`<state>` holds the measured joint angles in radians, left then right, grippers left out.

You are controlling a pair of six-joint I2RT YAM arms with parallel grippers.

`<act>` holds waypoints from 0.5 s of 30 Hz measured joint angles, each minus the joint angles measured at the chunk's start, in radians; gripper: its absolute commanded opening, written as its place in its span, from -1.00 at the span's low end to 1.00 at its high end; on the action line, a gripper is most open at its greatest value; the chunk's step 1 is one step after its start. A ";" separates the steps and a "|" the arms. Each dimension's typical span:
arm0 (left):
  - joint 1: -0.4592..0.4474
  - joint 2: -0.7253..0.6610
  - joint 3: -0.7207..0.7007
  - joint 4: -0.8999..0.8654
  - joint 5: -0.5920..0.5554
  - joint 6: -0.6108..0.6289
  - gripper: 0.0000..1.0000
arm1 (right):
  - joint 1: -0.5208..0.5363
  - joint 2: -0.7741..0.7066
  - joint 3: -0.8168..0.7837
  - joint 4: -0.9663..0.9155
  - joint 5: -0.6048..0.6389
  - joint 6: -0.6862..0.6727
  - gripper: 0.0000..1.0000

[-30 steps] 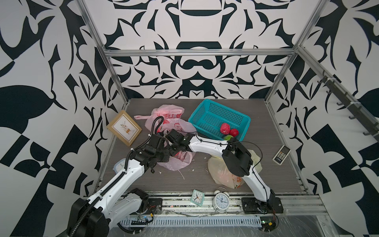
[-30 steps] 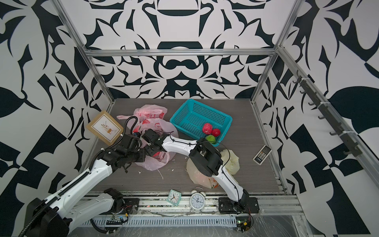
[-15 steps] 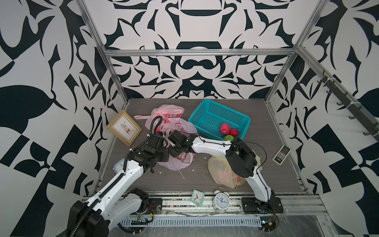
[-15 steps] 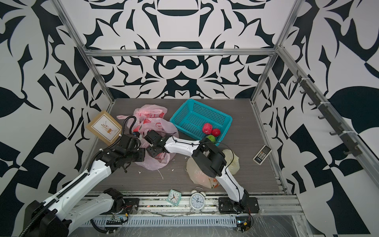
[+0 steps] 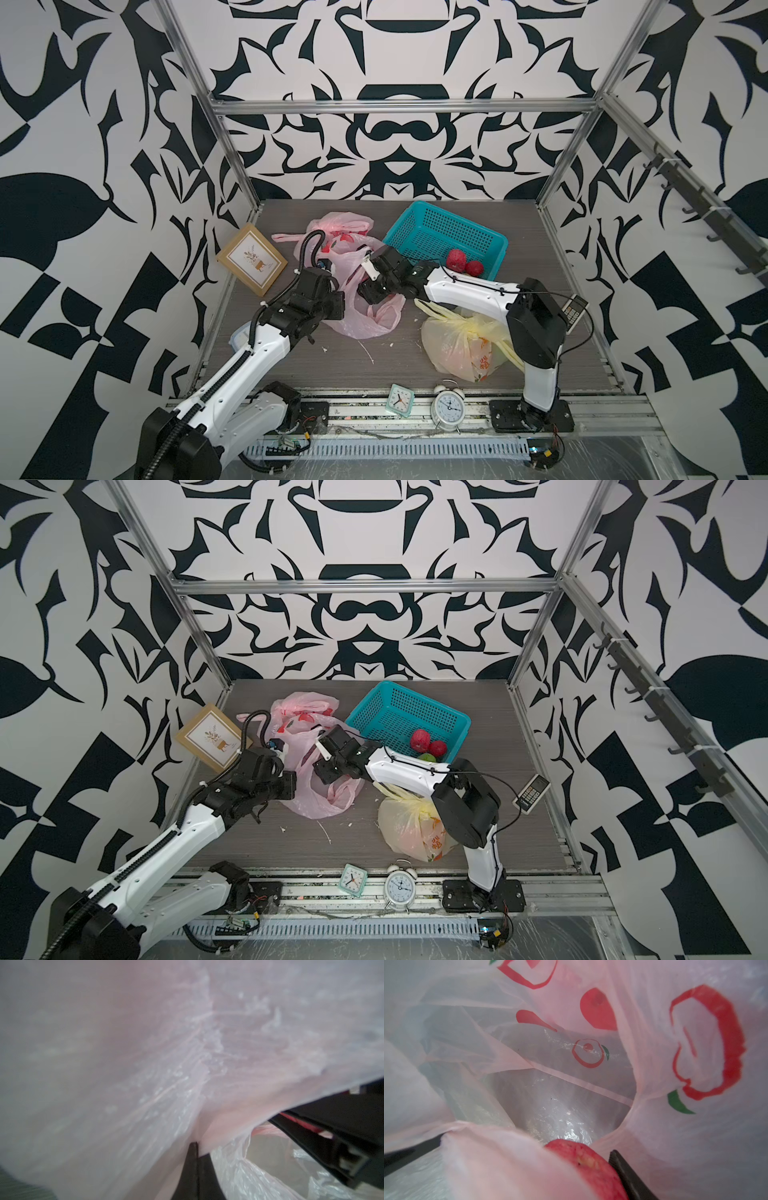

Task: Untie the knot of a plastic bag & take out the apple
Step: Pick up the apple from the plastic bag, then adjust the plastic bag at the center of the board.

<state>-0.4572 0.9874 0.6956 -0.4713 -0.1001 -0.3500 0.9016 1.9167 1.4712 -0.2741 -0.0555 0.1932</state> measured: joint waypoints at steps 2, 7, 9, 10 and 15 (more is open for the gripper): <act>0.000 -0.002 0.000 -0.001 0.000 0.005 -0.97 | -0.001 -0.006 0.000 -0.009 0.000 -0.041 0.02; 0.003 -0.021 0.014 -0.028 -0.016 0.020 -0.96 | -0.003 -0.034 0.000 -0.069 0.014 -0.181 0.03; 0.006 -0.031 0.028 -0.043 -0.028 0.031 -0.76 | -0.005 -0.042 0.000 -0.092 0.031 -0.230 0.03; 0.007 -0.036 0.037 -0.049 -0.032 0.036 -0.63 | -0.006 -0.044 0.000 -0.105 0.043 -0.252 0.03; 0.010 -0.064 0.087 -0.048 -0.021 0.052 -0.42 | -0.007 -0.044 0.003 -0.154 0.092 -0.316 0.03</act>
<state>-0.4477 0.9230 0.7822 -0.5198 -0.1211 -0.2977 0.8948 1.8729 1.4742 -0.4286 0.0360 -0.1226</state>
